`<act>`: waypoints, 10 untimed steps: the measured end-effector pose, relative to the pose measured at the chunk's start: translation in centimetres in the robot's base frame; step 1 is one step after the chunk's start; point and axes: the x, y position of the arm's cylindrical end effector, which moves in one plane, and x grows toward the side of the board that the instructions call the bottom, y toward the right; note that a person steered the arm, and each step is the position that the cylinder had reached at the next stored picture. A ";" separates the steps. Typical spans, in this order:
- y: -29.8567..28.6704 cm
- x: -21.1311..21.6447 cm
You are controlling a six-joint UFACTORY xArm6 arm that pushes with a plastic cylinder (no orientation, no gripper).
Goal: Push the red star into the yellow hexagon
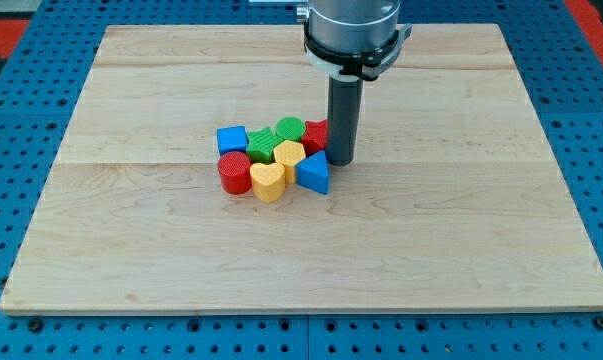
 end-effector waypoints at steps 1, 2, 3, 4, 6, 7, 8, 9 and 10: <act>0.7 0.7; 5.0 3.5; 8.2 -2.0; 11.2 -8.2; 2.9 -7.7; 2.8 -5.6; 1.1 -5.0; 0.6 -5.0; -0.2 -4.9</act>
